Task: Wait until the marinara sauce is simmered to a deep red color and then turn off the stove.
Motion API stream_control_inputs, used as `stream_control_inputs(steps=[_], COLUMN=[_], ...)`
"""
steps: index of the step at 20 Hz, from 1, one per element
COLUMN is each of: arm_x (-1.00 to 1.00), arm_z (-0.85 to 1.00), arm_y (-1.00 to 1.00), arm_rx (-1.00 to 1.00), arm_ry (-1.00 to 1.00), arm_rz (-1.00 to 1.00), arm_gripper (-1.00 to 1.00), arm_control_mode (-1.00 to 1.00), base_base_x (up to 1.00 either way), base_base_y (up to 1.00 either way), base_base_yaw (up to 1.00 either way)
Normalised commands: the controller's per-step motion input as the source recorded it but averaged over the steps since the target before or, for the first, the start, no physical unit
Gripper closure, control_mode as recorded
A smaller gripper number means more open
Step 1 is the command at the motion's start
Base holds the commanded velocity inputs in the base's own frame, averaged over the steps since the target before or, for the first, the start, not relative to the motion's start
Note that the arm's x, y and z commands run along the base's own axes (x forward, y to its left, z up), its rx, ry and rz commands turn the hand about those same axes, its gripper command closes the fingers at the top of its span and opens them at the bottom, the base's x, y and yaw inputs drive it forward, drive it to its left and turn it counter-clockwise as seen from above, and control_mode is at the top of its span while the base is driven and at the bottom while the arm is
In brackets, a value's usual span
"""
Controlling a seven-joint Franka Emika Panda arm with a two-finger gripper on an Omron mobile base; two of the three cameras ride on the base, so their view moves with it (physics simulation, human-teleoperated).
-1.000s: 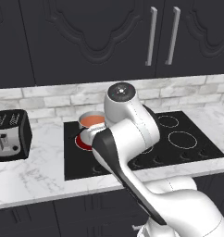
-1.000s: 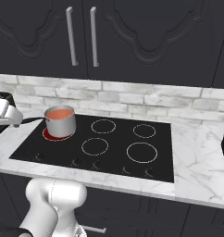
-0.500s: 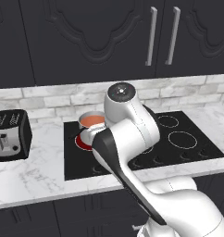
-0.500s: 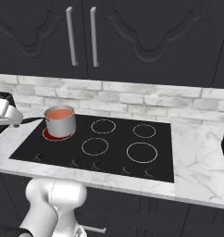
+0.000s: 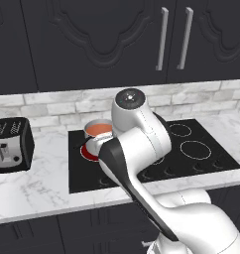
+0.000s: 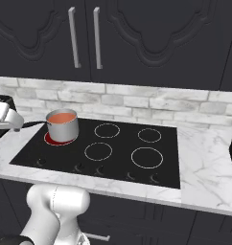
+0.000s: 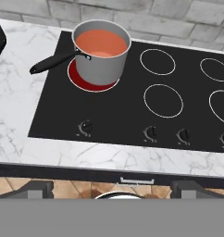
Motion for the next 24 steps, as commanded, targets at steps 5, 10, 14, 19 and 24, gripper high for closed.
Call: stream_control_inputs(steps=[5,10,14,19,24], arm_x=[0.00,0.00,0.00,0.00,0.00], arm_z=[0.00,0.00,0.00,0.00,0.00], arm_y=[0.00,0.00,0.00,0.00,0.00], arm_rx=[0.00,0.00,0.00,0.00,0.00], arm_ry=[0.00,0.00,0.00,0.00,0.00], arm_rz=[0.00,0.00,0.00,0.00,0.00], arm_gripper=[-1.00,-1.00,-1.00,-1.00,-1.00], arm_control_mode=[-1.00,-1.00,-1.00,-1.00,-1.00], base_base_x=[0.00,0.00,0.00,0.00,0.00], base_base_y=[0.00,0.00,0.00,0.00,0.00], base_base_yaw=[0.00,0.00,0.00,0.00,0.00])
